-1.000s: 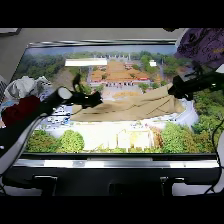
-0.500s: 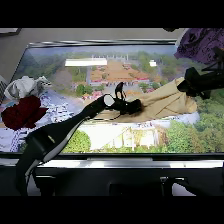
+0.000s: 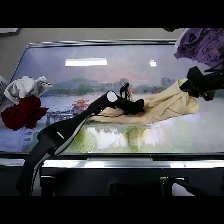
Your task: Fold the clothes and pants, and hang the long-sleeved shirts on hangers.
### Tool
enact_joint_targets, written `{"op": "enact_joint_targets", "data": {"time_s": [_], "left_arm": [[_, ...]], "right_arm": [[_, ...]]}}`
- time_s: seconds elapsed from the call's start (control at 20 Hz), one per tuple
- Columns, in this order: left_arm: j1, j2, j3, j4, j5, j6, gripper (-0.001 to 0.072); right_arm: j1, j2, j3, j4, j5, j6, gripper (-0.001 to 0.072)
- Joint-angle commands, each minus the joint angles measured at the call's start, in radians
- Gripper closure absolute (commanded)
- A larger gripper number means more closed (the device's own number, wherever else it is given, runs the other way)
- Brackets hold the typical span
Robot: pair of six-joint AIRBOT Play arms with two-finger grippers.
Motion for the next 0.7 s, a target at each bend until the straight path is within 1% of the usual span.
{"op": "enact_joint_targets", "data": {"time_s": [0.0,0.05,0.15,0.3,0.45,0.55,0.65], "left_arm": [[0.107,0.072,0.011,0.242,-0.297,0.016,0.0692],[0.154,0.116,0.011,0.327,-0.36,0.016,0.0691],[0.261,0.211,0.011,0.404,-0.434,0.041,0.0691],[0.425,0.349,0.011,0.407,-0.5,0.058,0.0691],[0.568,0.469,0.011,0.407,-0.567,0.058,0.069],[0.642,0.528,0.011,0.407,-0.599,0.06,0.069],[0.7,0.569,0.011,0.407,-0.618,0.065,0.069]], "right_arm": [[0.002,0.001,0.001,0.018,-0.08,0.095,0.0685],[0.003,0.001,0.001,0.046,-0.107,0.113,0.0685],[0.055,-0.001,0.001,0.051,-0.159,0.152,0.0685],[0.217,-0.029,0.001,0.04,-0.248,0.208,0.0685],[0.396,-0.093,0.001,0.02,-0.383,0.292,0.0685],[0.489,-0.145,0.001,0.023,-0.463,0.323,0.0685],[0.561,-0.198,0.001,0.026,-0.506,0.337,0.0685]]}}
